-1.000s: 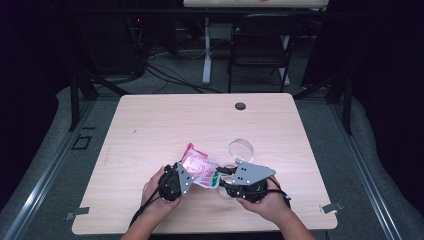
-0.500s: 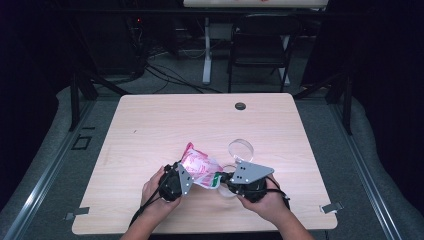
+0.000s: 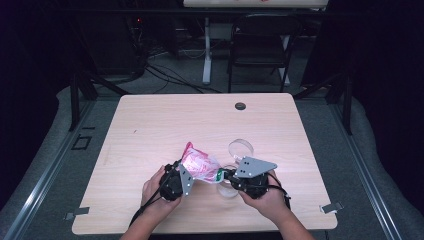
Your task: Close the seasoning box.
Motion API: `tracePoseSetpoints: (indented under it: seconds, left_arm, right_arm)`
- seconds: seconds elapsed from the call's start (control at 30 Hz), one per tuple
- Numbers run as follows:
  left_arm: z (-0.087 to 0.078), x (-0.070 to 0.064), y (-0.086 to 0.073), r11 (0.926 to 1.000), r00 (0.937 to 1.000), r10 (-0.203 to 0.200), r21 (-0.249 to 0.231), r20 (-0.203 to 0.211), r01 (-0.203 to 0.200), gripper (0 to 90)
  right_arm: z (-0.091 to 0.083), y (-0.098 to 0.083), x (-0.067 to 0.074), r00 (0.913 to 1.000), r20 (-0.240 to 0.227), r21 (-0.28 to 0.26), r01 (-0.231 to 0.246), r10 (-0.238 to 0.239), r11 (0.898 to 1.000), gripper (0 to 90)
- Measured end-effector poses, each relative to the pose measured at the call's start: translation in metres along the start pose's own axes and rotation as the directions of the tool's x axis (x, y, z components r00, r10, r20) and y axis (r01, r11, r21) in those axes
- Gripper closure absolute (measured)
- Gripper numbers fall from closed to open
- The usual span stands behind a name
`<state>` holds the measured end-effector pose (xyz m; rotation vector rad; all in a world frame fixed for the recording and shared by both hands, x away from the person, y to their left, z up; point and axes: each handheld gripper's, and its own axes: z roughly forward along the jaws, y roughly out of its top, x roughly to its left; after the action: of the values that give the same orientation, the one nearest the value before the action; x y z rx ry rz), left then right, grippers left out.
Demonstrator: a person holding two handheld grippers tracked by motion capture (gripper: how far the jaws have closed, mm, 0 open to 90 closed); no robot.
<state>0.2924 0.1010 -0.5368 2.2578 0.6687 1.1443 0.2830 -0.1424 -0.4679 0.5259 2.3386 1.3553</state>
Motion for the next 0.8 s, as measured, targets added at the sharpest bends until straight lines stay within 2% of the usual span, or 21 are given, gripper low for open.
tracePoseSetpoints:
  seconds: [0.17, 0.27, 0.37, 0.6, 0.8]
  left_arm:
    - [0.0001, -0.0012, 0.0011, 0.9998, 0.9996, 0.018, 0.002, -0.022, -0.018, 57.9]
    - [-0.0005, -0.0021, 0.0022, 0.9991, 0.9985, 0.041, 0.004, -0.036, -0.041, 57.9]
    - [0.0, -0.0029, 0.002, 0.9992, 0.9984, 0.04, -0.002, -0.04, -0.04, 58.0]
    - [-0.0005, -0.0027, 0.002, 0.999, 0.9979, 0.044, -0.007, -0.048, -0.045, 58.1]
    - [-0.002, -0.003, 0.0028, 0.9977, 0.9955, 0.067, -0.009, -0.067, -0.068, 58.2]
  right_arm:
    - [0.0007, -0.0033, -0.0035, 0.9999, 0.001, 0.004, -0.017, 0.017, 1.0, 90.0]
    - [0.0007, -0.0057, -0.0059, 0.9996, -0.001, 0.007, -0.029, 0.029, 1.0, 90.0]
    - [0.001, -0.0084, -0.0078, 0.9988, -0.006, 0.003, -0.049, 0.049, 0.999, 90.0]
    - [-0.0002, -0.0086, -0.0072, 0.9991, -0.009, 0.003, -0.042, 0.042, 0.999, 90.0]
    - [-0.001, -0.0095, -0.0061, 0.9991, -0.012, -0.004, -0.04, 0.04, 0.999, 90.0]
